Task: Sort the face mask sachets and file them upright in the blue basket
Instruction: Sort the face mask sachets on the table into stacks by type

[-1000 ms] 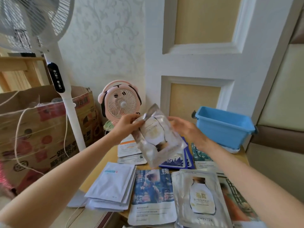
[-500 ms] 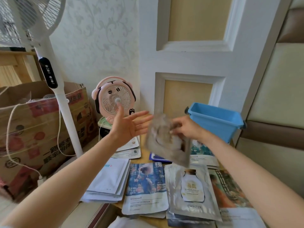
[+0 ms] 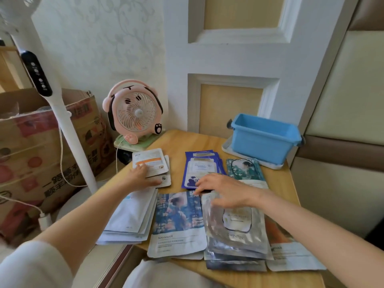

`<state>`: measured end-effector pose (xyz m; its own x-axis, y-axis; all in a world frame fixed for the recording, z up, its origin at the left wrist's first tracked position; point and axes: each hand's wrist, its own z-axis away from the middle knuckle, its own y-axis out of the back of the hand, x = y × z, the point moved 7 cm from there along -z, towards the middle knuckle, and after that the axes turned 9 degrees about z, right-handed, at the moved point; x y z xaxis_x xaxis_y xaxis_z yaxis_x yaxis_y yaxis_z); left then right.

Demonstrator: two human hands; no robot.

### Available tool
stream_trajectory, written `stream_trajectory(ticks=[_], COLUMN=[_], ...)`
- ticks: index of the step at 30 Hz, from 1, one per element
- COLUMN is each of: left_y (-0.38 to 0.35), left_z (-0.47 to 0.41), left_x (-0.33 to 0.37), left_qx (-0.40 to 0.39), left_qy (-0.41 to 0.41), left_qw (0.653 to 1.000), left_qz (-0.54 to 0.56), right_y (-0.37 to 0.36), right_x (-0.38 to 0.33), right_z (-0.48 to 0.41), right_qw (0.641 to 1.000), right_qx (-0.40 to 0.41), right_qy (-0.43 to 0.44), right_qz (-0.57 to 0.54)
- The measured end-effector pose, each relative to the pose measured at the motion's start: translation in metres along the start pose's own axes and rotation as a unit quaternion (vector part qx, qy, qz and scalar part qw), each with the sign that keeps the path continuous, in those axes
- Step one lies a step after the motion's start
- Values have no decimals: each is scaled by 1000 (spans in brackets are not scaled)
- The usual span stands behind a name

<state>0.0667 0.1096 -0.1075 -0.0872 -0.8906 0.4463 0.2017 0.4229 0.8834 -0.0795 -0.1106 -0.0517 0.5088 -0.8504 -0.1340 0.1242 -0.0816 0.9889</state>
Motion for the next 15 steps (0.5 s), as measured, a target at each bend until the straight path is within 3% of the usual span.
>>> stream_trajectory(ticks=[6, 11, 13, 15], left_y=[3, 5, 30, 76], left_z=[-2, -4, 6, 28], left_x=[9, 18, 32, 50], left_qx=[91, 78, 165, 313], left_qy=[-107, -164, -191, -226], left_qw=[982, 918, 904, 899], left_qz=[-127, -353, -346, -209], right_y=[-54, -55, -49, -31], right_x=[15, 17, 16, 19], right_z=[22, 20, 21, 22], right_qw=[996, 997, 999, 995], right_qx=[-9, -2, 15, 77], right_qy=[-13, -11, -15, -38], right_qz=[91, 82, 38, -44])
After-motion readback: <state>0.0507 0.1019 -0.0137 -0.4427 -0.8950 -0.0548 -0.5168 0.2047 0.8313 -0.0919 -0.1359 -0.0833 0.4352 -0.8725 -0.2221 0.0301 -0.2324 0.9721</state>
